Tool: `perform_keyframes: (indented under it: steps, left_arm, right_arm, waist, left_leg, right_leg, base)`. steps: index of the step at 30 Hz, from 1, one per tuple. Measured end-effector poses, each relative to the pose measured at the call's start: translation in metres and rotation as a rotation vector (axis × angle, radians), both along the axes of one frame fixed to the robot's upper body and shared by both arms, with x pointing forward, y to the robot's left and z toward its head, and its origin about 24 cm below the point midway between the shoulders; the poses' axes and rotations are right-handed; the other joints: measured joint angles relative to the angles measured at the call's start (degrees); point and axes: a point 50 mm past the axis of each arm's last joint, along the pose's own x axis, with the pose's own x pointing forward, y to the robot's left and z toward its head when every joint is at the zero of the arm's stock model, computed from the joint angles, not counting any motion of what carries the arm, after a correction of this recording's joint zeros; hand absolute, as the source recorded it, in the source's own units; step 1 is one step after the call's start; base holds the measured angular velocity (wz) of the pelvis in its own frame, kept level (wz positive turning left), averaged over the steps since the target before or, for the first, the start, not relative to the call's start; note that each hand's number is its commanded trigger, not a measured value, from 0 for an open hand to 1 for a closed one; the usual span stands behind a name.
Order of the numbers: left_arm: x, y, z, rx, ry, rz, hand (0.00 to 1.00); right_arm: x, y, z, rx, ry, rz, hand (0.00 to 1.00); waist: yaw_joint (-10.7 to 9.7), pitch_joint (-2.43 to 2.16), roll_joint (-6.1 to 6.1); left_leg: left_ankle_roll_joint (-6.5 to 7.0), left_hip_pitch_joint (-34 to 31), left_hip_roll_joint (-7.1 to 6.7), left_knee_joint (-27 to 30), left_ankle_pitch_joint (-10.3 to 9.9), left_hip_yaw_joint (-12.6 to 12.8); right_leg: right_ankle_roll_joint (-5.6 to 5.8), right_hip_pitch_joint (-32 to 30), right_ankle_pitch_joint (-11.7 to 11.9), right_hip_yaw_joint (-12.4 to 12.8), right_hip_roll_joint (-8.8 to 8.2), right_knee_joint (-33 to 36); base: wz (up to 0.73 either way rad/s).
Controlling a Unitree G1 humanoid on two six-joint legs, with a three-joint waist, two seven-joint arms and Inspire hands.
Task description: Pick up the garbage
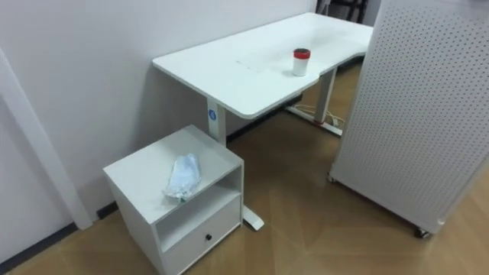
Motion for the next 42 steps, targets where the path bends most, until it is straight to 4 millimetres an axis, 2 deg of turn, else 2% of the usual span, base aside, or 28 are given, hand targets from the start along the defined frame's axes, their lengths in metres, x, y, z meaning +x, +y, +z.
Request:
perform_keyframes:
  steps: [1,2,3,6,8,9,11,12,14,16,17,18,20,21,23,24,25,26,27,30,31,32,33,34,36,39,41,42]
  left_arm:
    - [0.002,-0.001,0.0,0.001,-0.012,-0.008,0.0]
    - [0.003,-0.001,0.0,0.002,-0.016,-0.015,0.0]
    - [0.004,-0.001,0.0,0.004,-0.025,-0.018,0.0]
    - [0.016,-0.001,-0.001,0.004,-0.063,-0.035,0.0]
    - [0.025,-0.002,-0.001,-0.001,-0.09,-0.043,0.0]
    - [0.033,-0.003,-0.001,-0.002,-0.109,-0.048,0.0]
    - [0.043,-0.003,-0.001,0.0,-0.138,-0.058,0.0]
    - [0.048,-0.003,-0.001,0.003,-0.153,-0.064,0.0]
    - [0.055,-0.003,0.0,0.016,-0.169,-0.073,0.0]
    - [0.072,-0.002,0.003,0.052,-0.228,-0.089,0.0]
    - [0.075,-0.002,0.004,0.062,-0.242,-0.09,0.0]
    - [0.082,-0.001,0.006,0.078,-0.266,-0.094,0.0]
    - [0.092,-0.002,0.008,0.099,-0.304,-0.115,0.0]
    - [0.097,-0.004,0.01,0.107,-0.336,-0.121,0.0]
    - [0.103,-0.006,0.012,0.119,-0.374,-0.136,0.0]
    - [0.105,-0.007,0.012,0.125,-0.391,-0.15,0.0]
    - [0.108,-0.009,0.013,0.127,-0.405,-0.156,0.0]
    - [0.109,-0.01,0.014,0.129,-0.413,-0.157,0.0]
    - [0.115,-0.011,0.016,0.135,-0.44,-0.168,0.0]
    - [0.132,-0.011,0.025,0.187,-0.511,-0.255,0.0]
    - [0.14,-0.011,0.029,0.205,-0.545,-0.273,0.0]
    - [0.145,-0.012,0.032,0.212,-0.565,-0.278,0.0]
    - [0.165,-0.018,0.039,0.221,-0.638,-0.312,0.0]
    - [0.188,-0.024,0.05,0.232,-0.723,-0.35,0.0]
    - [0.206,-0.025,0.06,0.271,-0.793,-0.356,0.0]
    - [0.238,-0.024,0.078,0.329,-0.888,-0.37,0.0]
    - [0.259,-0.022,0.09,0.352,-0.945,-0.347,0.0]
    - [0.271,-0.02,0.097,0.369,-0.973,-0.337,0.0]
  right_arm:
    - [-0.001,0.0,0.0,-0.007,0.004,-0.004,1.0]
    - [-0.001,0.0,0.0,-0.009,0.005,-0.004,1.0]
    - [-0.004,0.0,0.0,-0.012,0.012,-0.009,1.0]
    - [-0.001,-0.001,0.001,-0.028,0.004,0.011,1.0]
    - [-0.001,-0.003,0.001,-0.036,0.004,0.008,1.0]
    - [-0.004,-0.004,0.001,-0.038,0.01,0.006,1.0]
    - [-0.002,-0.004,0.001,-0.042,0.005,0.003,1.0]
    - [-0.001,-0.006,0.002,-0.055,-0.001,-0.002,1.0]
    - [0.003,-0.009,0.003,-0.073,-0.019,-0.01,1.0]
    - [0.006,-0.006,0.004,-0.076,-0.042,-0.017,1.0]
    - [0.007,-0.006,0.004,-0.073,-0.042,-0.017,1.0]
    - [0.011,-0.005,0.004,-0.07,-0.057,-0.014,1.0]
    - [0.016,-0.005,0.005,-0.065,-0.087,-0.032,1.0]
    - [0.019,-0.004,0.006,-0.065,-0.102,-0.035,1.0]
    - [0.019,-0.003,0.006,-0.061,-0.102,-0.037,1.0]
    - [0.019,-0.003,0.006,-0.063,-0.107,-0.031,1.0]
    - [0.02,-0.003,0.006,-0.067,-0.11,-0.033,1.0]
    - [0.02,-0.003,0.006,-0.07,-0.111,-0.034,1.0]
    - [0.016,-0.002,0.005,-0.075,-0.102,-0.037,1.0]
    - [0.019,-0.002,0.004,-0.084,-0.101,-0.024,1.0]
    - [0.018,0.0,0.004,-0.081,-0.094,-0.017,1.0]
    - [0.018,0.001,0.003,-0.081,-0.093,-0.011,1.0]
    - [0.016,-0.001,0.003,-0.092,-0.089,-0.011,1.0]
    - [0.014,0.0,0.003,-0.089,-0.076,-0.016,1.0]
    - [0.025,0.001,0.003,-0.072,-0.087,0.003,1.0]
    - [0.047,0.005,0.007,-0.058,-0.138,0.074,1.0]
    - [0.06,0.007,0.009,-0.058,-0.149,0.112,1.0]
    - [0.069,0.008,0.011,-0.058,-0.162,0.134,1.0]
  waist:
    - [-0.39,-0.35,-0.2]
    - [-0.41,-0.74,-0.36]
    - [-0.32,-0.71,-0.89]
    - [-0.25,-0.33,-1.01]
    - [-0.34,-0.58,-0.7]
    - [-0.34,-0.58,-0.72]
    - [-0.4,-0.54,-0.89]
    - [-0.51,-0.44,-1.22]
    - [-0.55,-0.39,-1.28]
    - [-0.56,-0.37,-0.84]
    - [-0.54,-0.4,-0.42]
    - [-0.5,-0.53,-0.05]
    - [-0.43,-0.19,0.76]
    - [-0.31,-0.13,1.03]
    - [-0.4,0.0,1.14]
    - [-0.49,-0.03,1.02]
    - [-0.82,-0.01,0.96]
    - [-1.41,-0.12,1.07]
    - [-2.12,-0.71,0.97]
    - [-2.04,-0.29,1.58]
    - [-2.49,0.45,0.71]
    - [-2.75,0.41,0.57]
    - [-3.65,0.32,1.0]
    - [-3.2,0.22,1.09]
    - [-1.94,0.29,0.76]
    - [-2.32,0.54,1.17]
    - [-2.92,0.74,1.57]
    - [-3.84,1.12,2.07]
  left_leg:
    - [1.46,0.18,-0.85,-0.23,1.93,0.75]
    - [2.22,0.19,-1.27,0.15,2.06,1.13]
    - [3.38,0.16,-2.1,2.01,1.04,1.98]
    - [3.95,-0.16,-2.7,8.29,-4.66,3.54]
    - [4.36,-0.48,-2.92,11.63,-8.18,3.81]
    - [4.91,0.56,-3.67,11.7,-10.01,4.03]
    - [5.83,2.84,-5.32,10.83,-11.31,4.6]
    - [6.4,4.75,-6.72,10.14,-12.21,5.17]
    - [7.3,7.46,-8.21,9.46,-13.44,5.49]
    - [7.96,10.17,-8.87,8.01,-14.68,4.67]
    - [8.09,10.63,-8.88,7.47,-14.8,4.25]
    - [8.12,11.52,-8.73,6.3,-14.85,3.32]
    - [8.08,12.67,-7.7,4.63,-14.8,2.66]
    - [7.81,13.58,-6.82,3.32,-14.65,2.66]
    - [7.18,15.1,-5.72,1.2,-14.28,2.34]
    - [6.84,16.11,-5.37,-0.01,-14.09,2.01]
    - [6.35,16.5,-5.08,-0.37,-14.31,1.77]
    - [6.03,16.73,-4.83,-0.39,-14.49,1.55]
    - [5.35,17.26,-4.17,-0.6,-14.35,1.68]
    - [3.79,17.05,-2.9,-0.03,-13.44,1.94]
    - [2.64,15.55,-2.77,3.72,-13.05,2.32]
    - [1.89,14.24,-2.93,4.52,-13.05,2.02]
    - [1.64,11.42,-2.54,-0.02,-11.66,1.48]
    - [3.42,10.59,-2.4,-0.83,-9.79,3.93]
    - [3.59,10.16,-2.28,-0.78,-9.61,5.65]
    - [3.57,9.68,-2.16,-0.49,-9.66,5.12]
    - [3.52,7.98,-1.97,0.26,-9.7,5.07]
    - [3.52,6.64,-1.73,0.64,-9.69,5.09]
  right_leg:
    - [1.28,-0.03,-0.73,0.11,-0.81,0.04]
    - [1.72,0.06,-0.97,0.11,-1.34,0.05]
    - [2.43,0.56,-1.37,0.1,-2.51,-0.2]
    - [4.01,3.24,-2.09,1.13,-4.31,-0.8]
    - [4.69,4.43,-2.48,1.2,-5.05,-0.02]
    - [5.64,4.04,-3.04,0.92,-6.23,3.36]
    - [6.0,1.49,-3.08,0.83,-8.99,12.93]
    - [6.99,-0.59,-2.13,0.88,-11.1,19.67]
    - [6.63,-2.98,1.66,0.94,-13.74,27.8]
    - [5.65,-5.14,8.84,0.36,-15.14,34.09]
    - [5.43,-5.72,10.0,0.38,-15.12,34.9]
    - [5.78,-7.35,8.7,0.4,-14.71,36.18]
    - [5.55,-11.18,4.08,0.01,-12.95,35.83]
    - [5.55,-13.91,2.22,-0.22,-11.65,33.14]
    - [5.41,-16.07,1.5,-0.51,-9.6,23.7]
    - [5.15,-16.24,2.14,-0.54,-8.47,14.86]
    - [5.65,-16.3,5.72,-0.35,-7.45,7.79]
    - [5.75,-15.91,8.49,-0.29,-6.81,6.54]
    - [5.89,-15.03,9.09,-0.7,-5.6,4.87]
    - [5.07,-12.11,10.37,-0.39,-4.08,0.63]
    - [5.21,-9.9,10.87,2.0,-4.28,-1.82]
    - [5.52,-9.43,11.06,4.89,-4.44,-2.65]
    - [5.86,-9.69,11.1,8.82,-4.25,-3.33]
    - [6.7,-11.21,10.75,8.95,-4.76,-3.03]
    - [6.8,-12.5,11.03,7.03,-4.47,-3.07]
    - [6.31,-13.65,11.8,4.29,-4.44,-2.87]
    - [6.31,-15.13,11.81,4.23,-4.34,-2.37]
    - [6.3,-16.73,11.81,4.16,-4.27,-1.46]
  base:
    - [0.09]
    - [0.03]
    - [-0.09]
    - [-0.14]
    - [-0.03]
    - [0.07]
    - [0.02]
    - [0.0]
    - [0.05]
    - [0.09]
    - [0.08]
    - [0.11]
    - [0.07]
    - [0.0]
    - [0.03]
    - [0.11]
    - [0.24]
    - [0.39]
    - [0.27]
    - [0.02]
    - [0.24]
    - [0.65]
    - [0.64]
    - [0.42]
    - [-0.41]
    - [-0.39]
    - [-0.16]
    - [-0.1]
